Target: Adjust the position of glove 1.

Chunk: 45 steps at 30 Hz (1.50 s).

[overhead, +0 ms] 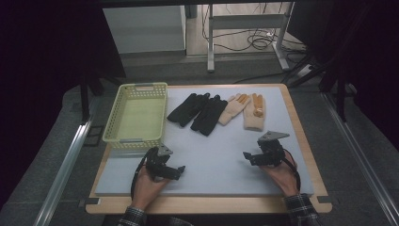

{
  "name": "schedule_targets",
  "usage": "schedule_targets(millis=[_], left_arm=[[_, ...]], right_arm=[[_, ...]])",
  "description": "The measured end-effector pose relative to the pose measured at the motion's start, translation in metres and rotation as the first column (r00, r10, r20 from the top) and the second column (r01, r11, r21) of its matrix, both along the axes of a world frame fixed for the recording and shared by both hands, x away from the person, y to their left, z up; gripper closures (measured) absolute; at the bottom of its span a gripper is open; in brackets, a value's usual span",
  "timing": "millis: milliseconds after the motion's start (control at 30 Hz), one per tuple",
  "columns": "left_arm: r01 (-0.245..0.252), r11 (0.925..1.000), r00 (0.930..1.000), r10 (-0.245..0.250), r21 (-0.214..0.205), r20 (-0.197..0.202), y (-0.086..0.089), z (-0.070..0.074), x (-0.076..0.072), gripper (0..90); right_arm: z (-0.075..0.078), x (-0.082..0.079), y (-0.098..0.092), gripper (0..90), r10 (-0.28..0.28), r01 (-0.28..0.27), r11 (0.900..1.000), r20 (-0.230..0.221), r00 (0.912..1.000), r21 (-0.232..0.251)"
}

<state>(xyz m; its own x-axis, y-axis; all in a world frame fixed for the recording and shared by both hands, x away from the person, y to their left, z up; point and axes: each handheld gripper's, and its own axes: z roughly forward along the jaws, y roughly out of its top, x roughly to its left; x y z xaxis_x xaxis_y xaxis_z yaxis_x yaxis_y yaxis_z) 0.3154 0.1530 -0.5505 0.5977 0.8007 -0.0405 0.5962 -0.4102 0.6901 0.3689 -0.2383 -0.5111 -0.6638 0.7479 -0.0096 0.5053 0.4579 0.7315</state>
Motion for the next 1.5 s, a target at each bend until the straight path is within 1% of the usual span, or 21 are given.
schedule_targets(millis=[233, 267, 433, 567, 667, 700, 767, 800, 833, 867, 900, 1000, 1033, 1100, 1200, 1267, 1367, 1400, 1433, 1467, 1500], left_arm=[[0.0, 1.0, 1.0, 0.0, 0.0, 0.0, 0.0, 0.0, 0.0, 0.0], [0.0, 1.0, 1.0, 0.0, 0.0, 0.0, 0.0, 0.0, 0.0, 0.0], [0.0, 1.0, 1.0, 0.0, -0.001, 0.0, 0.0, 0.0, 0.0, 0.0], [-0.001, 1.0, 1.0, 0.001, -0.001, 0.0, 0.0, 0.0, 0.0, 0.0], [-0.001, 1.0, 1.0, 0.001, -0.001, 0.0, 0.0, 0.0, 0.0, 0.0], [-0.001, 1.0, 1.0, 0.001, -0.001, -0.001, 0.0, 0.0, 0.0, 0.0], [0.0, 1.0, 1.0, 0.0, -0.001, -0.001, 0.0, 0.0, 0.0, 0.0], [0.0, 1.0, 1.0, 0.0, -0.001, -0.001, 0.0, 0.0, 0.0, 0.0], [0.0, 1.0, 1.0, 0.0, -0.001, -0.001, 0.0, 0.0, 0.0, 0.0], [0.0, 1.0, 1.0, 0.0, -0.001, -0.001, 0.0, 0.0, 0.0, 0.0], [0.0, 1.0, 1.0, 0.0, 0.0, -0.001, 0.0, 0.0, 0.0, 0.0], [0.0, 1.0, 1.0, 0.0, -0.001, -0.001, 0.0, 0.0, 0.0, 0.0], [0.0, 1.0, 1.0, 0.0, -0.001, -0.001, 0.0, 0.0, 0.0, 0.0], [0.0, 1.0, 1.0, 0.0, -0.001, -0.001, 0.0, 0.0, 0.0, 0.0], [0.0, 1.0, 1.0, 0.0, -0.001, -0.001, 0.0, 0.0, 0.0, 0.0], [-0.002, 1.0, 1.0, 0.002, -0.004, 0.0, 0.0, 0.0, 0.0, 0.0], [0.0, 1.0, 1.0, 0.0, -0.001, -0.001, 0.0, 0.0, 0.0, 0.0], [0.0, 1.0, 1.0, 0.0, -0.001, -0.001, 0.0, 0.0, 0.0, 0.0], [0.0, 1.0, 1.0, 0.0, -0.001, -0.001, 0.0, 0.0, 0.0, 0.0], [0.0, 1.0, 1.0, 0.0, -0.001, -0.001, 0.0, 0.0, 0.0, 0.0], [0.0, 1.0, 1.0, 0.0, -0.001, -0.001, 0.0, 0.0, 0.0, 0.0]], right_arm=[[0.003, 0.01, 0.012, 19.6, 0.01, -0.01, 0.9999, 0.014, 0.9999, -0.007], [0.005, 0.014, 0.017, 19.7, 0.016, -0.016, 0.9999, 0.015, 0.9998, -0.006], [0.009, 0.023, 0.027, 20.2, 0.027, -0.027, 0.9996, 0.01, 0.9996, 0.002], [0.008, 0.028, 0.032, 21.7, 0.038, -0.038, 0.9993, 0.008, 0.9992, 0.003], [0.008, 0.035, 0.042, 22.9, 0.056, -0.056, 0.9984, 0.01, 0.9984, -0.011], [0.008, 0.035, 0.042, 22.9, 0.056, -0.056, 0.9984, 0.01, 0.9984, -0.011], [0.01, 0.041, 0.05, 23.8, 0.068, -0.068, 0.9975, 0.013, 0.9976, -0.02], [0.01, 0.041, 0.05, 23.8, 0.068, -0.068, 0.9975, 0.013, 0.9976, -0.02], [0.011, 0.045, 0.055, 24.5, 0.077, -0.077, 0.9966, 0.016, 0.9969, -0.028], [0.011, 0.045, 0.055, 24.5, 0.077, -0.077, 0.9966, 0.016, 0.9969, -0.028], [0.012, 0.05, 0.06, 25.0, 0.084, -0.084, 0.9959, 0.015, 0.9963, -0.035], [0.013, 0.056, 0.067, 26.1, 0.094, -0.094, 0.9951, 0.014, 0.9955, -0.031], [0.013, 0.056, 0.067, 26.1, 0.094, -0.094, 0.9951, 0.014, 0.9955, -0.031], [0.014, 0.062, 0.074, 27.4, 0.1, -0.1, 0.9944, 0.013, 0.9949, -0.035], [0.015, 0.068, 0.08, 29.2, 0.103, -0.102, 0.9944, 0.012, 0.9946, -0.027], [0.015, 0.073, 0.083, 30.0, 0.112, -0.112, 0.9931, 0.011, 0.9936, -0.035], [0.016, 0.08, 0.087, 31.2, 0.111, -0.111, 0.9925, 0.011, 0.9937, -0.053], [0.016, 0.08, 0.087, 31.2, 0.111, -0.111, 0.9925, 0.011, 0.9937, -0.053], [0.016, 0.085, 0.09, 31.7, 0.113, -0.113, 0.9922, 0.009, 0.9935, -0.054], [0.016, 0.085, 0.09, 31.7, 0.113, -0.113, 0.9922, 0.009, 0.9935, -0.054], [0.017, 0.089, 0.094, 32.1, 0.115, -0.115, 0.9917, 0.007, 0.9933, -0.058]])
